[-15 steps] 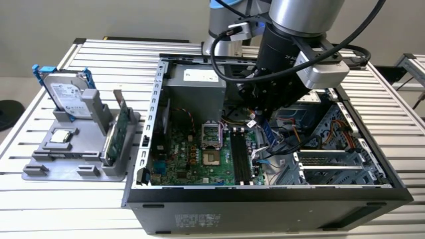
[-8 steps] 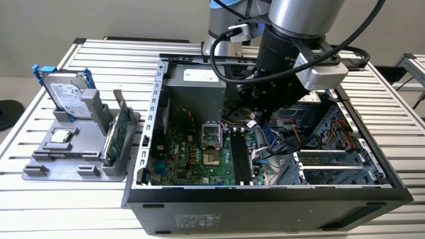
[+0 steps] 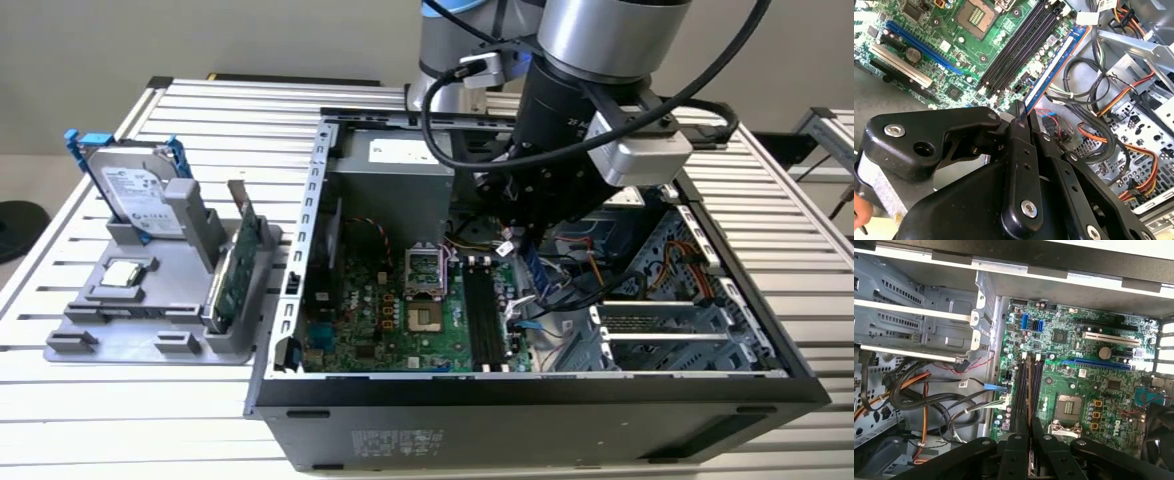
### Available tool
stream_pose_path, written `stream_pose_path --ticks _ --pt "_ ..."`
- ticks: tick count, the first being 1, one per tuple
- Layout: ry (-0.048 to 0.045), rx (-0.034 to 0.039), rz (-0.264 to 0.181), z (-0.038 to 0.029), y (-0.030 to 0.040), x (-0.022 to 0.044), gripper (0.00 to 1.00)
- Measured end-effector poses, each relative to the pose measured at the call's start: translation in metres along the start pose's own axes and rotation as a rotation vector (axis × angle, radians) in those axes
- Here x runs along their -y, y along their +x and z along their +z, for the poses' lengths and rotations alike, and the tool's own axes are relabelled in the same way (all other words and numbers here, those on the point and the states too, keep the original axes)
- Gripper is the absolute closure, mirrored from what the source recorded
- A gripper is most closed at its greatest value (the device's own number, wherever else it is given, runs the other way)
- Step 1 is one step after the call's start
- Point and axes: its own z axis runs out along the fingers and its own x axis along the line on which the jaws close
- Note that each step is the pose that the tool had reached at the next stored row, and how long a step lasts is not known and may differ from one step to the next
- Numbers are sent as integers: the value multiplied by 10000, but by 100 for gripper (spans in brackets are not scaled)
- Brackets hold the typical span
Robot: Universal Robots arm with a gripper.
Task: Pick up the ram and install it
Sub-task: 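Insert the ram into the slot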
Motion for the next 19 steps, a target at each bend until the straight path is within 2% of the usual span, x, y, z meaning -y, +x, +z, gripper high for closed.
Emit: stream_pose_path --ticks 14,19 --pt "-76 19 320 51 2 2 100" --pt "-77 19 342 54 1 2 100"
